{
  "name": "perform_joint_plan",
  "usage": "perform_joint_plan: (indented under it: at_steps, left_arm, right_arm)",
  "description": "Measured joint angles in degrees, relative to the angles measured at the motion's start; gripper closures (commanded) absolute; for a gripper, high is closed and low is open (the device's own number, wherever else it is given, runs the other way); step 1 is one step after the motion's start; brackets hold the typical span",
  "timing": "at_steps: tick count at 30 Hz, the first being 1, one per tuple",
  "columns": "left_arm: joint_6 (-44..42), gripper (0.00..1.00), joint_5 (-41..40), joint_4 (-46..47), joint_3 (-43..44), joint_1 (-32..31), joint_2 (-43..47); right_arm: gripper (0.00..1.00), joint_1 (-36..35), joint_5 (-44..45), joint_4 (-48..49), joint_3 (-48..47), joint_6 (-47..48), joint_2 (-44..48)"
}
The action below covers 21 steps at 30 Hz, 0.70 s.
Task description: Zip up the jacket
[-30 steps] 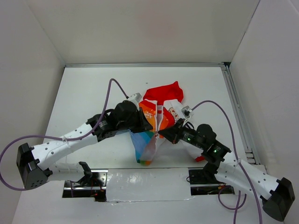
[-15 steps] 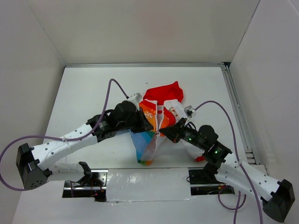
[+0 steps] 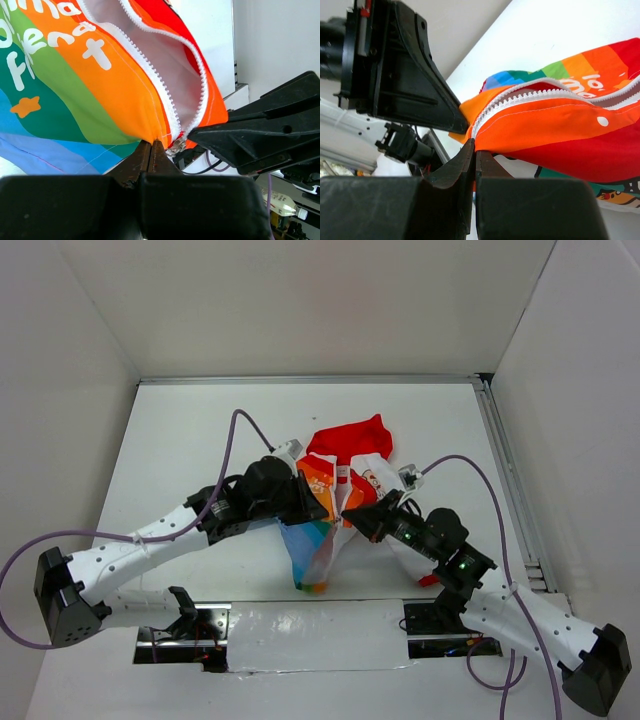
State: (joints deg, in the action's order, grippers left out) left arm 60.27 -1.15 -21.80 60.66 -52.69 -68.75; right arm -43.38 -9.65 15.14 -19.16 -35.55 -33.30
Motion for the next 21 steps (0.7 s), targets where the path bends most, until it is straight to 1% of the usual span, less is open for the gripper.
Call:
perform_joint_plan:
  at_steps: [9,16,21]
  left_arm:
    - [-0.07,1.0,1.66,0.55,-1.55,0.0,0.42]
    - [-0.07,1.0,2.73,1.05,-1.92,0.0,0.44]
    - [-0.07,1.0,2.36,0.87,-1.92,0.0,1.07]
  right_arm:
    - [0.95,0.0,4.31,2.93,1.25,-2.95,1.09]
    - [0.94,0.0,2.73,3.1,1.22,-2.91,-1.86]
    - [0.93,0.0,0.63,2.58,1.22,-2.51,-1.33]
